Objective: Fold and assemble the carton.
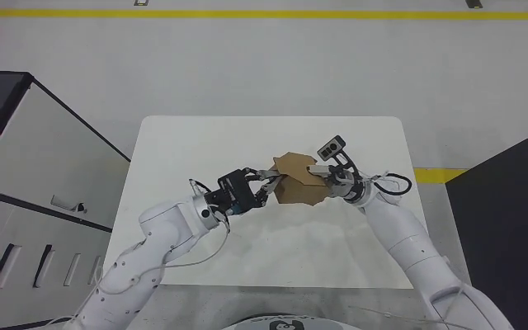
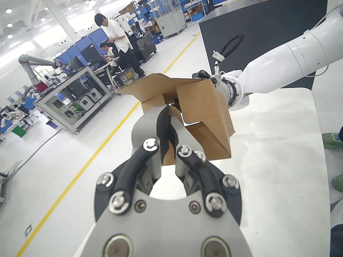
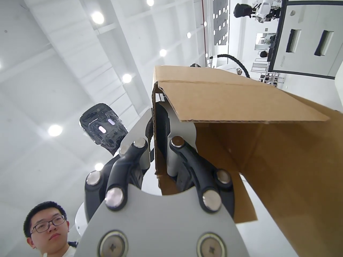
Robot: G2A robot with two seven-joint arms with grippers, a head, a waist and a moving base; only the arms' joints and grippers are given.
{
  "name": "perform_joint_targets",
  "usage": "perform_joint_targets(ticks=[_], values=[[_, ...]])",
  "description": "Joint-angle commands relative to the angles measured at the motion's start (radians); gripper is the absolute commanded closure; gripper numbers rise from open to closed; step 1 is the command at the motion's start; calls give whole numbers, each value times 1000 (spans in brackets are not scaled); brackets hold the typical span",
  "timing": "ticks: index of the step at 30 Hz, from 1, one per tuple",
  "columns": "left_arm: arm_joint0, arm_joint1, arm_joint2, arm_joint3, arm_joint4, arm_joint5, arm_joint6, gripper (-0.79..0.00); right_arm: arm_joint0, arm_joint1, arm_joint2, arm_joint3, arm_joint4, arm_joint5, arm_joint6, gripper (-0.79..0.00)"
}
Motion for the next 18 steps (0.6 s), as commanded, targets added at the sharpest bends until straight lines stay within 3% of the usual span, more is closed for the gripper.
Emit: perform_joint_targets(ticks=[1,18], values=[[1,0,-1,-5,6,0,0,0,1,1,-5,1,7,5,0,0],[25,5,12,-59,187,44,-27,0,7,9,-34,8,22,11,0,0]])
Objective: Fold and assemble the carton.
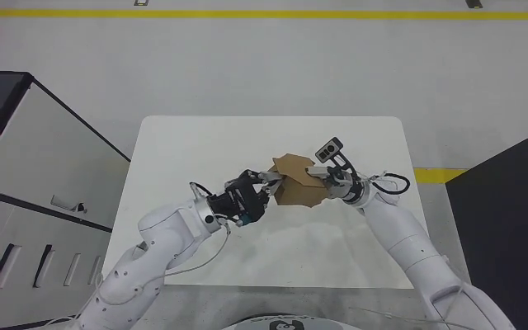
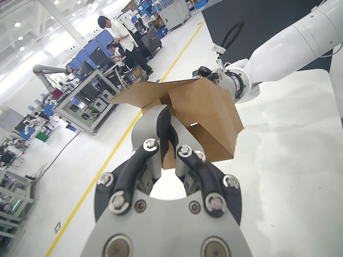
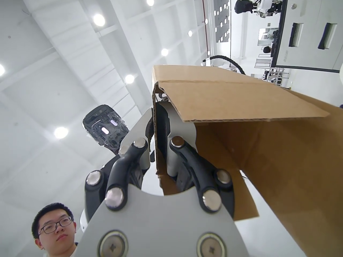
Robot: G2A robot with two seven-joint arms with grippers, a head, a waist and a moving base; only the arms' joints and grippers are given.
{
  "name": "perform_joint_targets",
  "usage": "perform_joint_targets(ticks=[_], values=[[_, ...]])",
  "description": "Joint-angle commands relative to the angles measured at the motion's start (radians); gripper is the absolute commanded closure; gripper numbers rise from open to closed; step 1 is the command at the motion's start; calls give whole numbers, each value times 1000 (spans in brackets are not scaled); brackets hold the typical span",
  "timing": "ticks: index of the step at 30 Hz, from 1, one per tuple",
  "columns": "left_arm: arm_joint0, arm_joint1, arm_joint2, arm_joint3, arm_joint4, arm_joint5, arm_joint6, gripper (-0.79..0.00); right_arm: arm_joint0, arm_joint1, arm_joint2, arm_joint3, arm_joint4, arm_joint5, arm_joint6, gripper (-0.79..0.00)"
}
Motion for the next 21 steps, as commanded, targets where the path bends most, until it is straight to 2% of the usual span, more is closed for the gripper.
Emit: perform_joint_targets(ticks=[1,5,21], values=[[3,1,6,-7,32,5,-3,0,0,0,-3,-1,2,1,0,0],[8,1,17,-16,84,14,-2,0,1,1,-10,3,8,5,0,0],[13,0,16,-6,61,7,18,0,4,5,-35,-13,17,10,0,0]])
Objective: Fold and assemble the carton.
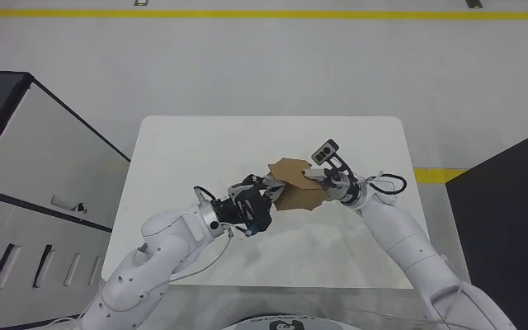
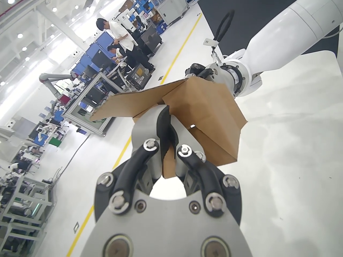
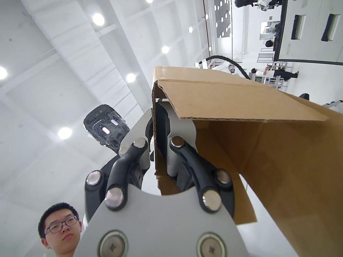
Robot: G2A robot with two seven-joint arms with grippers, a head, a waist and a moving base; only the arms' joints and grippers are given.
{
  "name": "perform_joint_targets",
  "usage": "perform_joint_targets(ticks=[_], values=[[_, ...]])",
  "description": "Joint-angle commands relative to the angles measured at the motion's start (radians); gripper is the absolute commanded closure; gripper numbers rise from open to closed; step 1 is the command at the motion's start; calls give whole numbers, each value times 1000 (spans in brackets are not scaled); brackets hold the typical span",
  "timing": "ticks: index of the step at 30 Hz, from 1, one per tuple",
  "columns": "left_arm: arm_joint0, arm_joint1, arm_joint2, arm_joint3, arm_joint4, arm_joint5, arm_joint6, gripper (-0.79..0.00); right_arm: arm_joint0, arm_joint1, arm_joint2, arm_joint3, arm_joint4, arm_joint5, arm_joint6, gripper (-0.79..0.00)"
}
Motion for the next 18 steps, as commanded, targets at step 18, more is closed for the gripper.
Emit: perform_joint_targets(ticks=[18], values=[[40,7,-68,-20,-7,31,33,0,-1,7,-8,-12,40,6,0,0]])
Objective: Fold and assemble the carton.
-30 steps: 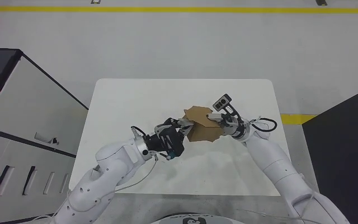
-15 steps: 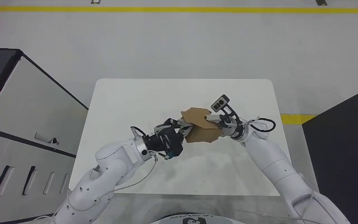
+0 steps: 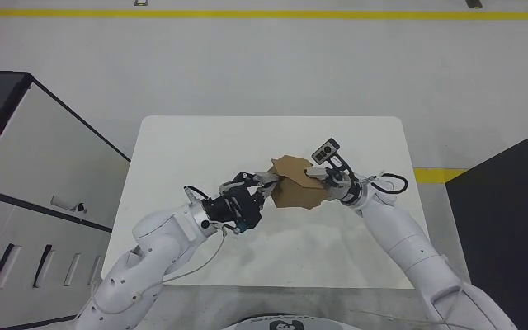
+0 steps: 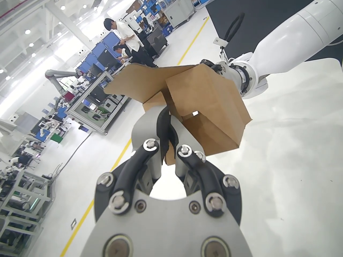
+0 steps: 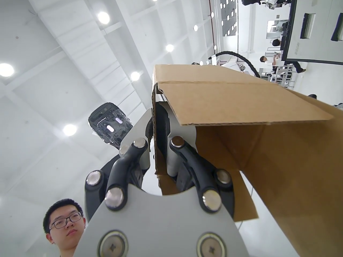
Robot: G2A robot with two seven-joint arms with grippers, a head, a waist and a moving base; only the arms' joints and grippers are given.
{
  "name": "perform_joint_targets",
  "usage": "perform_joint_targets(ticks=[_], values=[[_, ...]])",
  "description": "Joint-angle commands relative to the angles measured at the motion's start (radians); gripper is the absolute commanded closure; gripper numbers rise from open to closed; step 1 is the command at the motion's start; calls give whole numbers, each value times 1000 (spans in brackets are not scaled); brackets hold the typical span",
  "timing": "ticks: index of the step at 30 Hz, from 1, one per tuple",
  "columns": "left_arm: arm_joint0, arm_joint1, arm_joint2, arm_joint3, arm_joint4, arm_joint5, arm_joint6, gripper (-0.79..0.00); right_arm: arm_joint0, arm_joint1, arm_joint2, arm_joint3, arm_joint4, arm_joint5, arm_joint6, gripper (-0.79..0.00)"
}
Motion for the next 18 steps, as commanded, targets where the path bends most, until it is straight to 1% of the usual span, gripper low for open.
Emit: perform_joint_targets(ticks=[1,4,7,9,17,18], values=[[4,1,-12,-2,5,15,6,0,0,1,1,2,4,2,0,0],[11,2,-29,-7,28,39,21,0,-1,2,0,5,14,11,0,0],[16,4,-38,-15,66,59,58,0,-1,3,-3,4,32,33,0,0],[24,5,-39,-16,88,88,85,0,-1,3,-3,5,38,34,0,0],[24,4,-41,-16,98,104,80,0,-1,3,-3,5,38,34,0,0],[24,4,-42,-20,114,109,74,0,-4,3,-2,2,31,36,-23,0]])
